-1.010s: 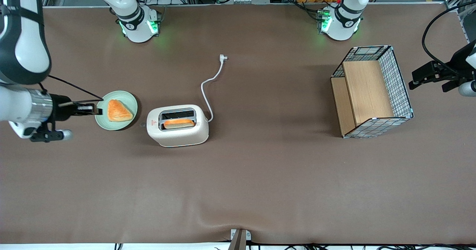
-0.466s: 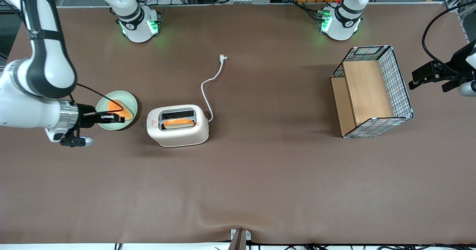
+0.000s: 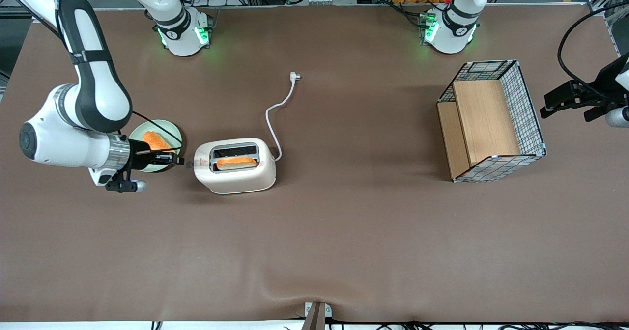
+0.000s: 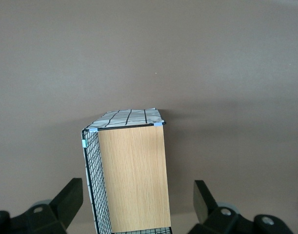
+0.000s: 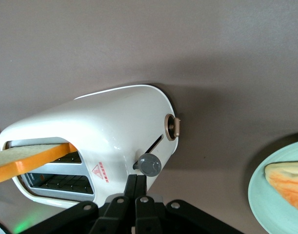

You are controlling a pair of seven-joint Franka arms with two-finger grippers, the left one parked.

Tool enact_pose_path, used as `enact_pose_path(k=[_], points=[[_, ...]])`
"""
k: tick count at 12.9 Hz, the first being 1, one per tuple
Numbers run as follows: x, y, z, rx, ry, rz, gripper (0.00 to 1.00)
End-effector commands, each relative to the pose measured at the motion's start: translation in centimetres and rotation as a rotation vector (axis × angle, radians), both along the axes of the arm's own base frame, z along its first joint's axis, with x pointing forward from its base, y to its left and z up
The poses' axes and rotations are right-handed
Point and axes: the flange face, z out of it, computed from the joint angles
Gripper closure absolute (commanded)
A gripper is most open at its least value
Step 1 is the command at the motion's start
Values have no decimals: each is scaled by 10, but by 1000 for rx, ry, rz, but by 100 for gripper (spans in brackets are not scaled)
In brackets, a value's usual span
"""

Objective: Press toaster button with right arm

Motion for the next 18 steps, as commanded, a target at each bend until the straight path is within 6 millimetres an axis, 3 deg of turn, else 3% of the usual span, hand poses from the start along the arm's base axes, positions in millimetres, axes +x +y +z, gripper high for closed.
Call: enact_pose_path(k=[1, 9, 18], points=[[-5, 0, -5, 25, -9, -6, 100], [-3, 2, -25, 28, 9, -18, 100], [-1, 4, -31, 34, 9, -25, 100]])
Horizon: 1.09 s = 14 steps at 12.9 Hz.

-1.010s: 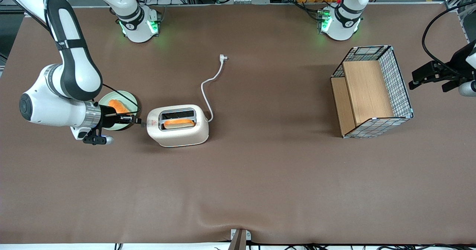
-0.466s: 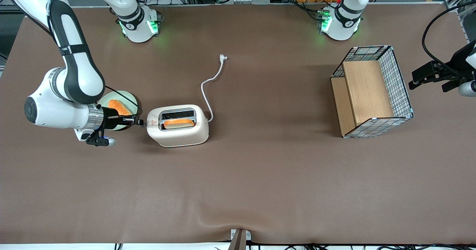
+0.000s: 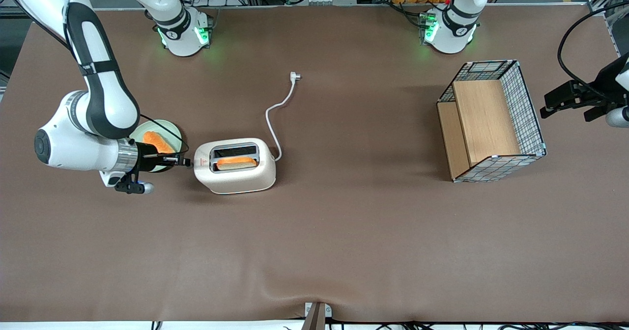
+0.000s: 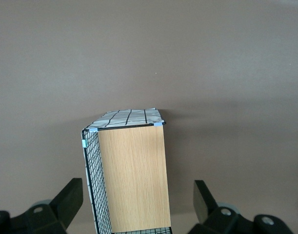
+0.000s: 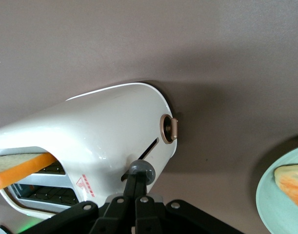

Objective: Press toaster button with right arm

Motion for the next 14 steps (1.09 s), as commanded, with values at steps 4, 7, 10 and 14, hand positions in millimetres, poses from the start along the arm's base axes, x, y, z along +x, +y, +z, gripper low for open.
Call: enact_pose_path(k=[4, 7, 10, 14], points=[[1, 7, -2, 16, -24, 14, 100], [2, 7, -2, 10, -36, 10, 100], [2, 7, -5, 6, -33, 13, 100], [3, 6, -17, 0, -30, 14, 100]])
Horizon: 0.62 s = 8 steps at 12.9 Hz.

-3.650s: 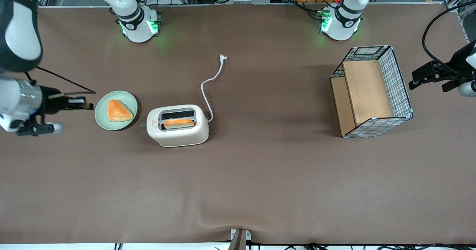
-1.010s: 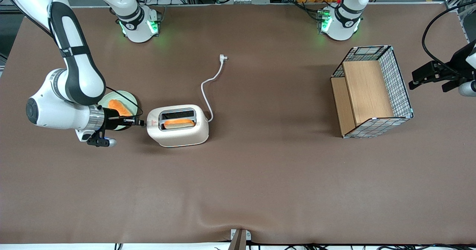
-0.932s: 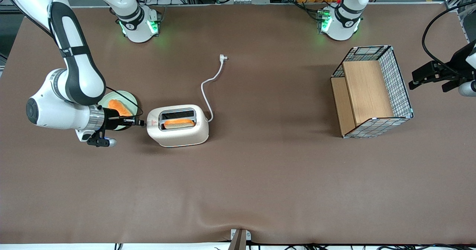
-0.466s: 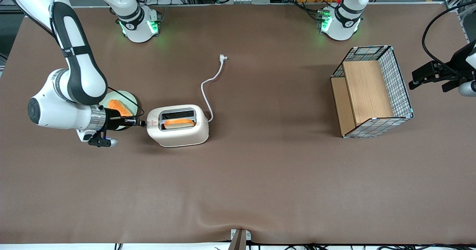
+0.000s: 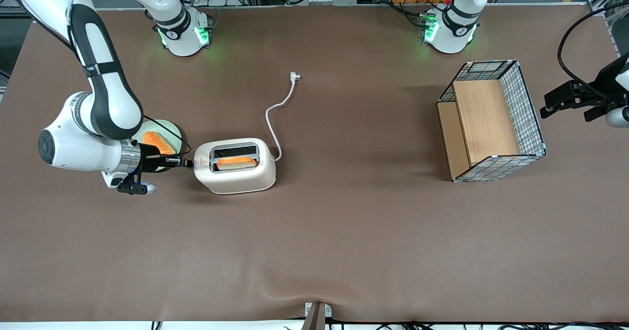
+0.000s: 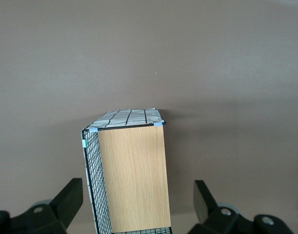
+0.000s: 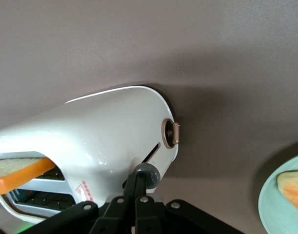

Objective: Press toaster button with right arm

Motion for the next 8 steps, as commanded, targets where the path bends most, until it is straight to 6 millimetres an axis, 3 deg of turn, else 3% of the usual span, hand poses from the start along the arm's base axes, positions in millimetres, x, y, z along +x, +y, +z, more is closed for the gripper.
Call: enact_pose_path(k=[1, 8], points=[[1, 1, -12, 7, -20, 12, 100], [2, -3, -33, 1, -21, 27, 100]])
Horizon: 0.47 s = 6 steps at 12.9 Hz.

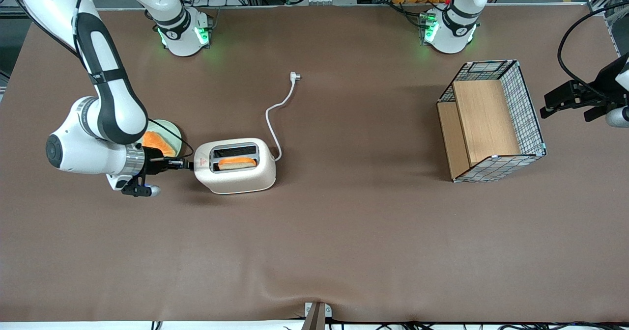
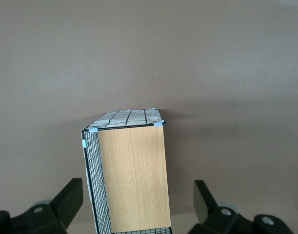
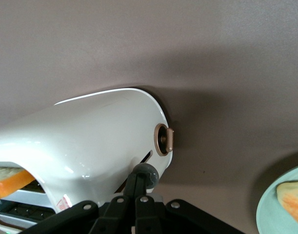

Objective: Press toaster button with right arm

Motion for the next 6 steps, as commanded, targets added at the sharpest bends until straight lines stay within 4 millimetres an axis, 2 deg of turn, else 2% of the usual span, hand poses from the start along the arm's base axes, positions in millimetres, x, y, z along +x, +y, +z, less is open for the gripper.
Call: enact_pose_path(k=[1, 6], points=[[0, -4, -17, 7, -18, 14, 100], [0, -5, -25, 7, -20, 22, 100]])
